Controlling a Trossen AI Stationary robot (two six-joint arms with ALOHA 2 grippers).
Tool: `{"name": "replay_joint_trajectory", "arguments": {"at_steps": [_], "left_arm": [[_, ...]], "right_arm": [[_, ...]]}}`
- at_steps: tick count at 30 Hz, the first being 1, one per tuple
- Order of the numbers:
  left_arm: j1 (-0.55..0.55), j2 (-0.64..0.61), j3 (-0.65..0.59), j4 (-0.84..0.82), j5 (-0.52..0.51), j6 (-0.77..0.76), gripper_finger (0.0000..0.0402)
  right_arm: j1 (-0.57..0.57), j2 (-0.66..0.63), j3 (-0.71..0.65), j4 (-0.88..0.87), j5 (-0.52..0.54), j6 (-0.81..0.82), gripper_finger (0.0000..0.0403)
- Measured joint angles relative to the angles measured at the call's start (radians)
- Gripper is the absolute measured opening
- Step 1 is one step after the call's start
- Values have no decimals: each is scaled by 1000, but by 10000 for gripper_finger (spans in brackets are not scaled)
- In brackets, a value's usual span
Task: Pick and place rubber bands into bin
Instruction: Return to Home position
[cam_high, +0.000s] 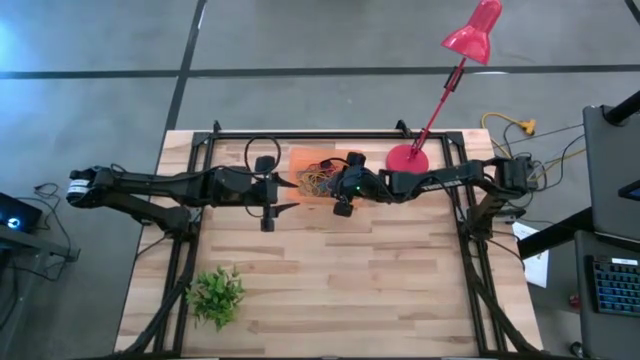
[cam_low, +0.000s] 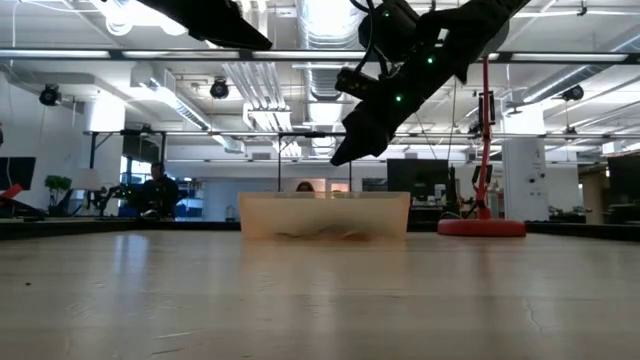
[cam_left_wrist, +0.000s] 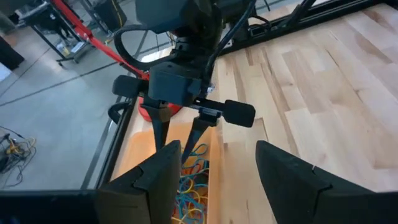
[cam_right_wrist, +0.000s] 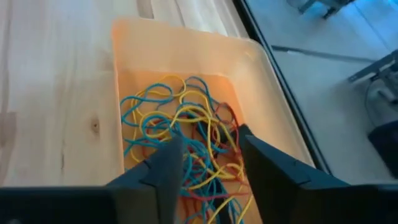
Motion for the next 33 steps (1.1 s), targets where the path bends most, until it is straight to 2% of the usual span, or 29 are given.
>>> {"name": "replay_joint_trajectory", "arguments": {"at_steps": [7, 9, 14, 18, 23, 28, 33], "left_arm": [[0, 0, 0, 24, 4, 5, 193], [0, 0, 0, 22, 11, -38, 193], [8, -2, -9, 51, 11, -91, 193], [14, -25, -110, 284, 21, -99, 193], [49, -88, -274, 504, 25, -99, 193], [86, -154, -400, 609, 31, -124, 193], [109, -223, -479, 648, 52, -126, 193]], "right_arm": [[47, -36, 0, -4, -4, -45, 179], [70, -59, 0, -20, -4, -73, 180], [95, -163, -31, -12, -26, -1, 175], [95, -288, -165, 98, -101, 53, 171], [95, -498, -421, 387, -205, 86, 173], [92, -699, -617, 514, -210, 141, 170], [91, -862, -713, 539, -236, 139, 169]]}}
